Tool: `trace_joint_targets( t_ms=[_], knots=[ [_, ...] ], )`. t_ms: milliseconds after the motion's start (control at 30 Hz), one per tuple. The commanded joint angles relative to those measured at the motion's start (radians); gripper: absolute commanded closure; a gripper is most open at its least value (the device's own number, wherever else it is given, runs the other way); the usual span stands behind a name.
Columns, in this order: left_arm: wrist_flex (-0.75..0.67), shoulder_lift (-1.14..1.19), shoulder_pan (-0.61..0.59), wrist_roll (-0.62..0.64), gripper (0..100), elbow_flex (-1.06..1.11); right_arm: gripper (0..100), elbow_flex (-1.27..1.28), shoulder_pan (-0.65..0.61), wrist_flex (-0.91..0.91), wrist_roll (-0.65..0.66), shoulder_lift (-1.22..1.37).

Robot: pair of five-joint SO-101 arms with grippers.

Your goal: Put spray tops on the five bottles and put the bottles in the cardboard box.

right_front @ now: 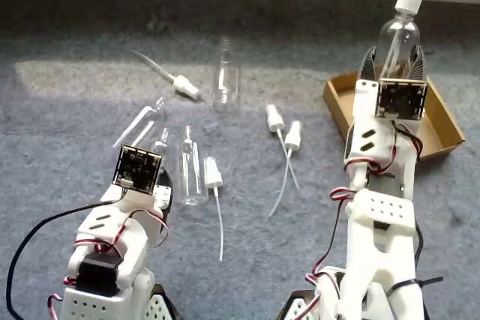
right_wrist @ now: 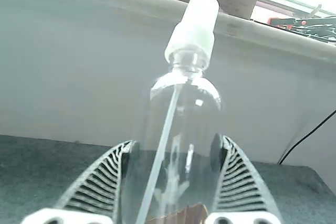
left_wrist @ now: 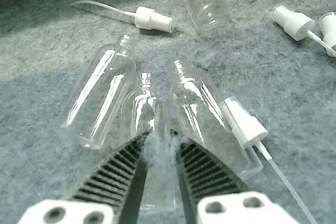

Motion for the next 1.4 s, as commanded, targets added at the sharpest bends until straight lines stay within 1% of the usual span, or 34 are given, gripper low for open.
trace_joint_targets(
  t_ms=[0, 100, 300, 400, 500, 633, 767, 967, 1033, 1067, 1167, 1233, 1367],
  knots=[
    [0.038, 0.048, -0.007, -0.055, 100, -0.125, 93.5, 0.036, -0.025, 0.002, 0.011, -0.124],
    [0.043, 0.191, -0.007, -0.058, 100, -0.234, 93.5, 0.088, -0.028, 0.002, 0.011, -0.180],
    [0.044, 0.607, -0.001, -0.057, 100, -0.564, 93.5, 0.176, -0.088, 0.002, 0.011, -0.271],
    [0.044, 0.780, 0.045, -0.057, 100, -0.693, 93.6, 0.209, -0.134, 0.002, 0.011, -0.305],
    [0.044, 0.911, 0.096, -0.055, 100, -0.792, 93.7, 0.239, -0.191, 0.002, 0.011, -0.328],
    [0.046, 1.035, 0.120, -0.054, 100, -0.900, 93.8, 0.263, -0.254, 0.002, 0.008, -0.335],
    [0.038, 1.098, 0.122, -0.054, 99, -0.993, 93.8, 0.300, -0.340, 0.002, 0.006, -0.335],
    [0.017, 1.112, 0.122, -0.054, 99, -1.087, 93.8, 0.341, -0.476, 0.002, 0.006, -0.335],
    [-0.038, 1.112, 0.122, -0.048, 100, -1.087, 93.8, 0.358, -0.521, 0.001, 0.006, -0.335],
    [-0.069, 1.113, 0.122, -0.025, 100, -1.082, 93.8, 0.366, -0.541, 0.001, 0.006, -0.335],
    [-0.199, 1.113, 0.122, 0.117, 100, -1.041, 93.8, 0.378, -0.585, 0.001, 0.009, -0.335],
    [-0.275, 1.113, 0.124, 0.184, 100, -1.017, 93.8, 0.389, -0.598, 0.001, 0.009, -0.335],
    [-0.351, 1.113, 0.170, 0.193, 100, -0.951, 93.8, 0.418, -0.602, -0.007, 0.011, -0.335]
  ],
)
